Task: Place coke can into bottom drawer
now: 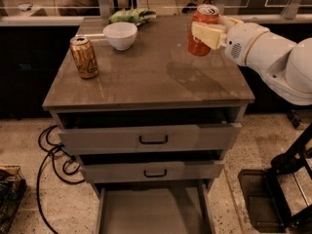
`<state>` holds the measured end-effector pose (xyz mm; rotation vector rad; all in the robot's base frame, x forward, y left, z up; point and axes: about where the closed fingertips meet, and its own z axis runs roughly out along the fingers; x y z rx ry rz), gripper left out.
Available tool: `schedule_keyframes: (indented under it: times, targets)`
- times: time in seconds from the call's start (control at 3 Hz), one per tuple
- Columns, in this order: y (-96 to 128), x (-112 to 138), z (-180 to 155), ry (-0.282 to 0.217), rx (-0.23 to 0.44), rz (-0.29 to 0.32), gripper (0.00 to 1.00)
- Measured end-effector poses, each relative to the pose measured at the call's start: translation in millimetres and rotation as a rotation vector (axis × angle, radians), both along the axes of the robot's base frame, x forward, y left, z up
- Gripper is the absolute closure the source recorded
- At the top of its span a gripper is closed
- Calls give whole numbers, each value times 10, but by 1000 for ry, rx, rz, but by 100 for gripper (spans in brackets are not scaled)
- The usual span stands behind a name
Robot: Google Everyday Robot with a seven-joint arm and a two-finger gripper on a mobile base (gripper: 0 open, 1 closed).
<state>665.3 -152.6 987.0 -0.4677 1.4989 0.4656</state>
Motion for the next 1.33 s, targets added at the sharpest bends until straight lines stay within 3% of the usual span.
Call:
schedule_keyframes:
  times: [0.33, 0.67, 1.0, 1.33]
  targets:
    - [251, -199, -35, 33, 25, 96, 100]
    - [323, -378, -178, 72, 26, 203, 100]
    - [170, -690, -569, 110, -16, 328, 100]
    - [52, -1220, -860, 105, -51, 421, 100]
